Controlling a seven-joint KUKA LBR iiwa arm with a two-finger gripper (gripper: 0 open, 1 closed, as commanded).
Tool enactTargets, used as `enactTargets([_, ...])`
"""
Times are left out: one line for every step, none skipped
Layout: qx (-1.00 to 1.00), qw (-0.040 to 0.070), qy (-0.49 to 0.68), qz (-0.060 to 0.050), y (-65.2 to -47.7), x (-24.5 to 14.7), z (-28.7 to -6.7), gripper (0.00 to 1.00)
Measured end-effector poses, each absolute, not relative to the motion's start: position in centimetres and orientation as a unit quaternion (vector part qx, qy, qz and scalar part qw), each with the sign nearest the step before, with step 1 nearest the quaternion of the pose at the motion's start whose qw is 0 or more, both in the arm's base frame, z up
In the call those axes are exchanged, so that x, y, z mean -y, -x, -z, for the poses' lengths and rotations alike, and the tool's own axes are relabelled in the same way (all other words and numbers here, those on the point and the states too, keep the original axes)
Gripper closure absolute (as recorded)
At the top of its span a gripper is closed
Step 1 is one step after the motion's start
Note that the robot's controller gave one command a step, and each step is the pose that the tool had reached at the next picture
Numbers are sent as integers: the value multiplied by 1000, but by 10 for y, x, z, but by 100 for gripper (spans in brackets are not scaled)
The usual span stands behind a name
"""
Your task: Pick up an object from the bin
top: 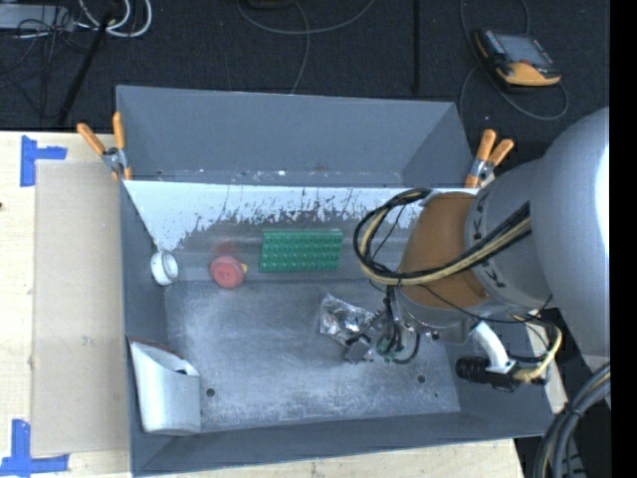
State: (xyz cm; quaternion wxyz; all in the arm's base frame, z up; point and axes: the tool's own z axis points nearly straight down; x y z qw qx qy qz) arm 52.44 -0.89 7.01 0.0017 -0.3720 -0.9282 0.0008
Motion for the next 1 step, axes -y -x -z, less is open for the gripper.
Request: enactTargets([916, -4, 401, 1, -510, 24, -300, 100])
